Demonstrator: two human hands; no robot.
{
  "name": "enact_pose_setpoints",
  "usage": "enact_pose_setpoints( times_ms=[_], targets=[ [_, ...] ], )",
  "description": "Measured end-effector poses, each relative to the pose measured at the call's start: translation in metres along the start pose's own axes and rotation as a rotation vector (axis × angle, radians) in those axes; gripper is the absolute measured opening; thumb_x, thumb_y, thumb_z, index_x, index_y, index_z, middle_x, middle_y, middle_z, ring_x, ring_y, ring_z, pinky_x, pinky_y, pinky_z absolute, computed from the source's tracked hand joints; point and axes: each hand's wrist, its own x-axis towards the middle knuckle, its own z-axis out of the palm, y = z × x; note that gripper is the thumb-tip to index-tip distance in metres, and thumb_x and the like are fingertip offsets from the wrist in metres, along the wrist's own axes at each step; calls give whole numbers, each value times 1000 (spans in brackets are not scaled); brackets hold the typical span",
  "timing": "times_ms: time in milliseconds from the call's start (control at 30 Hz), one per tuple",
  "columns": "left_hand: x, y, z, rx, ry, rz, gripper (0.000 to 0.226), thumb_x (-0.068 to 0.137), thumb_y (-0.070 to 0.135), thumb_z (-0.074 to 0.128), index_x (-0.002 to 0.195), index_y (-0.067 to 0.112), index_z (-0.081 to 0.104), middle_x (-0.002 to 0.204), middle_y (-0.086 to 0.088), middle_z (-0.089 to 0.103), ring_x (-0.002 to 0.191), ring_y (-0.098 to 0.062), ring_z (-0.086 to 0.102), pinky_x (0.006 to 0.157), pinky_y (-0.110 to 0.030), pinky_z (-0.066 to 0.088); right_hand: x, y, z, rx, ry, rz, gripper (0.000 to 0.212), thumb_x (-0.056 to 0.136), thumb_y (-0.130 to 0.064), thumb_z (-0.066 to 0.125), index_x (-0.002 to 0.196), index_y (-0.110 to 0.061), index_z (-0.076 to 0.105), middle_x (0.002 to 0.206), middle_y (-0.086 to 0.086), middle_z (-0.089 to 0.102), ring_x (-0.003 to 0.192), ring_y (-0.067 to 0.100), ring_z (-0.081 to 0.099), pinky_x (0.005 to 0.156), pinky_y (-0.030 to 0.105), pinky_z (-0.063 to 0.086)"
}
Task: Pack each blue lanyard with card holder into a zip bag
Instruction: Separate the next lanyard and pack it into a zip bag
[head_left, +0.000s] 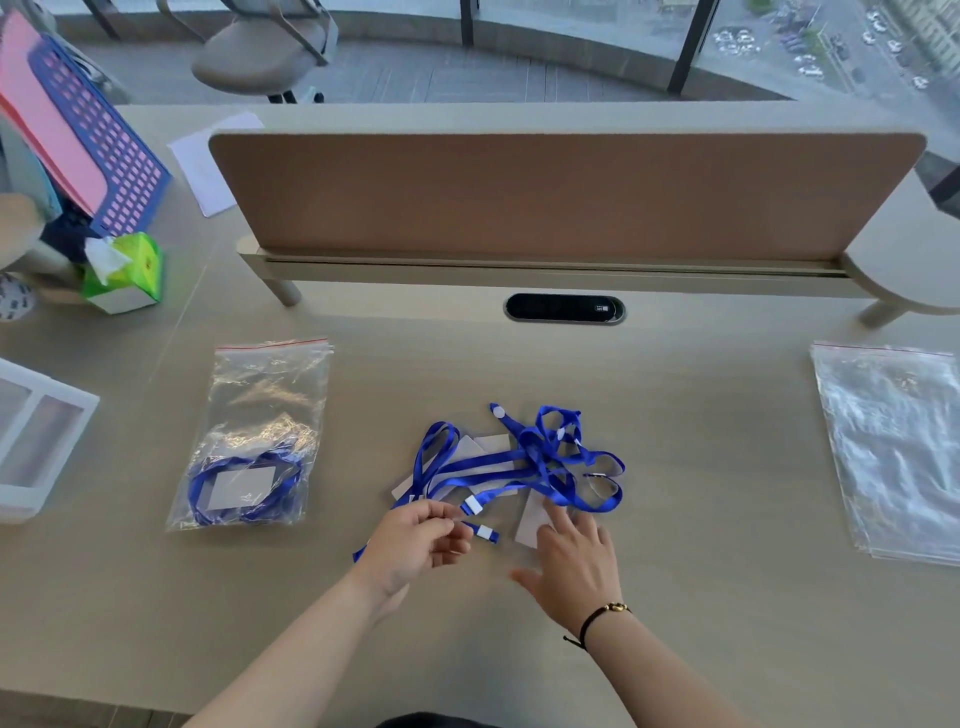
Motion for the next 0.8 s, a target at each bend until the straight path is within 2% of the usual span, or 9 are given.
enact_pose_setpoints(
  times_ms=[67, 167, 233, 333, 433, 533, 667, 733, 800],
  targets=[
    [-3, 4, 2, 12, -16, -18, 16, 94, -5, 47, 91, 1, 61, 86, -21, 73, 76, -30, 68, 76, -42, 55, 0, -3, 3, 63, 76, 95, 46, 66, -66, 67, 76, -21, 70, 121, -5, 63, 104, 27, 58, 84, 36, 49],
    [-6, 5, 2, 60, -37, -23, 21, 89, -8, 39, 83, 5, 54, 71, -17, 65, 62, -29, 61, 63, -37, 53, 2, -8, 5, 199, 102, 252, 45, 68, -63, 70, 74, -19, 62, 96, -2, 57, 95, 23, 55, 89, 32, 46],
    [-8, 4, 2, 94, -41, -10, 23, 84, -8, 34, 79, 7, 50, 61, -10, 53, 53, -24, 50, 57, -34, 47, 1, -9, 7, 208, 109, 297, 45, 67, -58, 76, 86, -19, 62, 101, -1, 53, 99, 22, 53, 96, 33, 44],
    [-12, 8, 1, 85, -34, 17, 17, 72, -1, 37, 68, 14, 46, 59, -4, 38, 50, -18, 36, 53, -32, 43, -3, -10, 10, 270, 95, 387, 54, 68, -51, 78, 108, -22, 57, 124, 2, 46, 118, 23, 47, 107, 35, 36],
    [-18, 17, 1, 67, -48, 23, 7, 72, 15, 45, 65, 17, 42, 58, -1, 30, 51, -17, 29, 53, -31, 41, -7, -7, 9, 306, 55, 498, 61, 73, -48, 75, 122, -27, 46, 132, 1, 41, 124, 23, 43, 108, 34, 32],
    [-24, 25, 2, 191, -74, 135, 35, 91, 31, 58, 64, 18, 40, 56, 2, 27, 51, -14, 27, 58, -32, 42, -6, -6, 4, 304, 23, 556, 66, 73, -46, 72, 128, -29, 39, 125, 1, 47, 119, 24, 46, 104, 34, 34],
    [-33, 39, 7, 291, -115, 245, 30, 98, 26, 60, 70, 14, 61, 55, 5, 39, 54, -12, 38, 66, -31, 46, -2, 3, -7, 378, -111, 640, 67, 66, -39, 72, 123, -24, 40, 116, 3, 47, 110, 26, 52, 96, 33, 41],
    [-40, 49, 10, 296, -158, 288, 29, 98, 23, 59, 70, 18, 65, 59, -1, 48, 62, -13, 44, 71, -25, 45, -2, 9, -10, 521, -169, 633, 56, 67, -26, 73, 117, -22, 48, 111, 2, 42, 94, 26, 60, 81, 33, 50],
    [-48, 60, 13, 290, -194, 333, 33, 99, 20, 58, 67, 21, 65, 64, -1, 58, 69, -11, 52, 75, -18, 44, -6, 12, -14, 657, -192, 596, 32, 73, -15, 65, 105, -17, 59, 108, 5, 49, 76, 24, 59, 64, 30, 51]
  ],
)
